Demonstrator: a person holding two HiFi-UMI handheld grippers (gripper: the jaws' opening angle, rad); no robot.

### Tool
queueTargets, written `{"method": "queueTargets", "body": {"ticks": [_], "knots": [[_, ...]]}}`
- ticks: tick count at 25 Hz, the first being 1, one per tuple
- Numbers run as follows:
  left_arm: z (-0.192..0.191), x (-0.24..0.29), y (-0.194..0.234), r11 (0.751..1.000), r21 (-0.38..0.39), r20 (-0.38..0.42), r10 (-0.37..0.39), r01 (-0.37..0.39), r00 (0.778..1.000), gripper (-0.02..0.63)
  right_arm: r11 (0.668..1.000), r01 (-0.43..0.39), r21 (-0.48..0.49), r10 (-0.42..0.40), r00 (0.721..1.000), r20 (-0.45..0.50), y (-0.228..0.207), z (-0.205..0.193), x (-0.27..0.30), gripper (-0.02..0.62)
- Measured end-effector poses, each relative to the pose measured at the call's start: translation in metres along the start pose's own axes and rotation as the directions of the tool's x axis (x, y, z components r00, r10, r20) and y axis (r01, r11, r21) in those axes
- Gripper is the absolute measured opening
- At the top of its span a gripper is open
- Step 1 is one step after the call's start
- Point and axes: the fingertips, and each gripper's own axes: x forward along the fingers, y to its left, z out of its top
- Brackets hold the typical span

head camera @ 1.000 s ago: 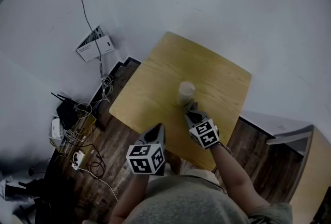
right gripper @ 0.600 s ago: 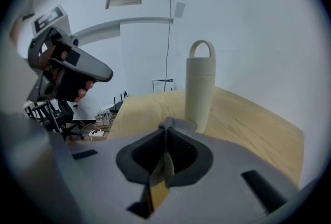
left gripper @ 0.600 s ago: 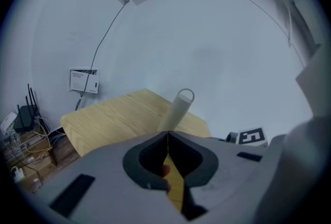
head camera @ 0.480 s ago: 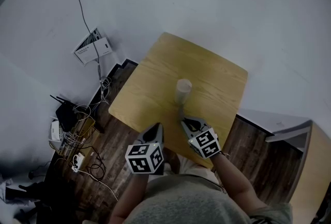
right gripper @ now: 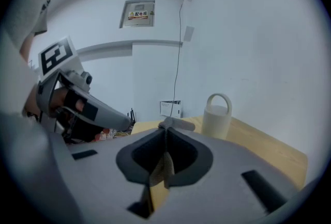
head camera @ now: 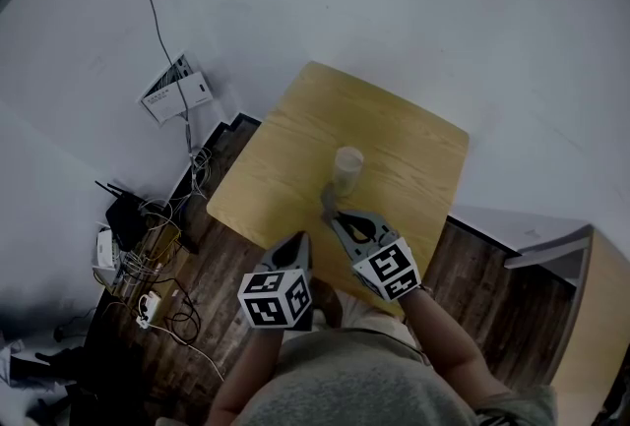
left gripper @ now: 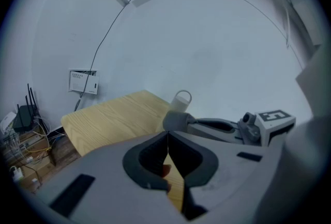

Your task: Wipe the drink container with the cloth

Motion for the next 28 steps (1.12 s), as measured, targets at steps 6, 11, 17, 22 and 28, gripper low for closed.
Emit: {"method": "queueTargets", "body": {"ticks": [6,11,17,22,28], "knots": [[0.001,0.0,-0.003,1.0,0.002,0.001,-0.004,0.004,1.0,0.003,0.998,0.049,-0.029,-0.048,0.998,0.042,-0.022,0.024,0.007,0.012],[0.001,0.0,-0.003,1.0,0.004,-0.002,-0.005,0.005,1.0,0.003,0.995,0.1,-0.015,-0.099,0.993,0.062,-0.039,0.033,0.014,0.012],[-0.002,0.001,-0.002,1.0,0.004,-0.011,-0.003,0.003,1.0,0.003,0.988,0.151,0.014,-0.152,0.988,0.034,-0.055,0.022,0.022,0.012],[-0.004,0.002,0.0,1.0,0.002,-0.017,0.002,-0.002,1.0,0.003,0.982,0.179,0.065,-0.179,0.984,-0.002,-0.067,0.004,0.027,0.011],[-0.006,0.004,0.002,1.0,0.0,-0.026,0.009,-0.009,1.0,0.003,0.98,0.184,0.08,-0.18,0.982,-0.051,-0.073,-0.018,0.033,0.011]]}}
